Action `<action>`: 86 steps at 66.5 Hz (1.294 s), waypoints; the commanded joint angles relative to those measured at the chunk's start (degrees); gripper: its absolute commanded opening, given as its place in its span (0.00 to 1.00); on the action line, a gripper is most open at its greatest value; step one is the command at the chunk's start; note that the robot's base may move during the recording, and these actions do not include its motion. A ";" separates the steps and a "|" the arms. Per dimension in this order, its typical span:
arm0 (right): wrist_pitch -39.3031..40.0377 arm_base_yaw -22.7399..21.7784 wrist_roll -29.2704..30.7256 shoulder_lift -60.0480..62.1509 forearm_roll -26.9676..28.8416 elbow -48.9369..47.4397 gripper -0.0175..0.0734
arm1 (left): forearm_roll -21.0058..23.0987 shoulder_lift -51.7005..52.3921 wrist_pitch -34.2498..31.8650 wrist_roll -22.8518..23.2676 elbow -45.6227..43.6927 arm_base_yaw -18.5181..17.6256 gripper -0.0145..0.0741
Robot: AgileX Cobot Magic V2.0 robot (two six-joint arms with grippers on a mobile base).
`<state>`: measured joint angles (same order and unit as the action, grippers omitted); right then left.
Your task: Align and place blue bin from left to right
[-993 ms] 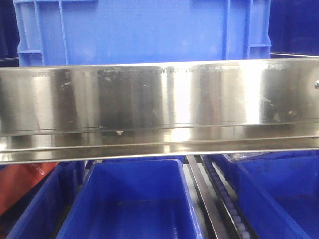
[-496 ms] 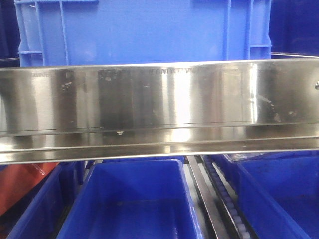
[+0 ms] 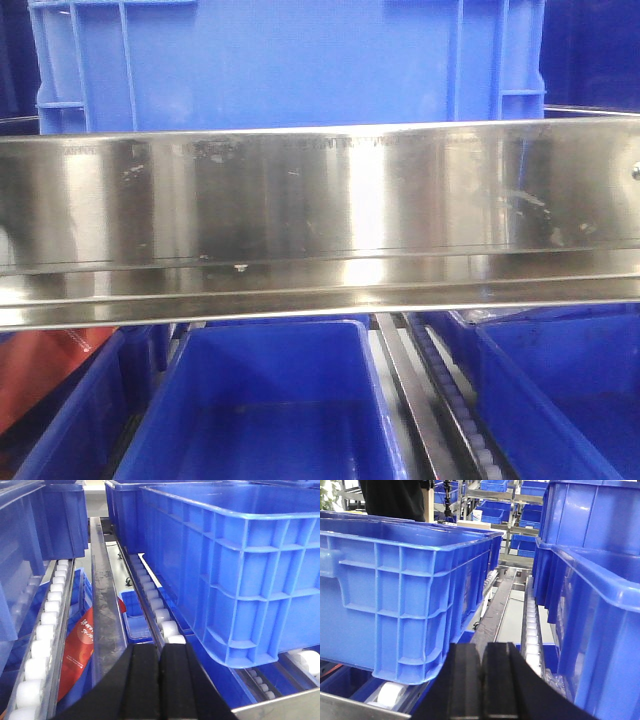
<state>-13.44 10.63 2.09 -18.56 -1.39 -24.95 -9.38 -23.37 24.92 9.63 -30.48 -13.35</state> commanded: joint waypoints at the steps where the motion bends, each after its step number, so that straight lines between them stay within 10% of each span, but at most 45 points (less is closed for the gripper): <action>1: 1.77 -0.26 0.50 0.46 -0.54 0.10 0.01 | 0.00 0.35 -1.15 0.11 0.09 0.08 0.04; 29: 1.89 -0.26 0.50 0.46 -0.54 0.10 0.01 | 4.18 1.12 -1.42 -0.25 0.09 1.48 0.04; 40: 1.89 -0.26 0.50 0.46 -0.54 0.10 0.01 | 10.31 6.26 -3.42 -11.08 3.25 7.44 0.04; 62: 1.89 -0.26 0.50 0.46 -0.54 0.10 0.01 | 13.44 19.72 -21.75 -11.19 26.41 13.01 0.04; 86: 1.99 -0.26 0.50 0.46 -0.43 0.10 0.01 | 15.43 23.37 -21.05 -11.19 30.48 15.45 0.04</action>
<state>-12.89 10.63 2.13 -18.46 -1.50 -24.95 5.74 -0.41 5.92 -1.50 0.11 1.89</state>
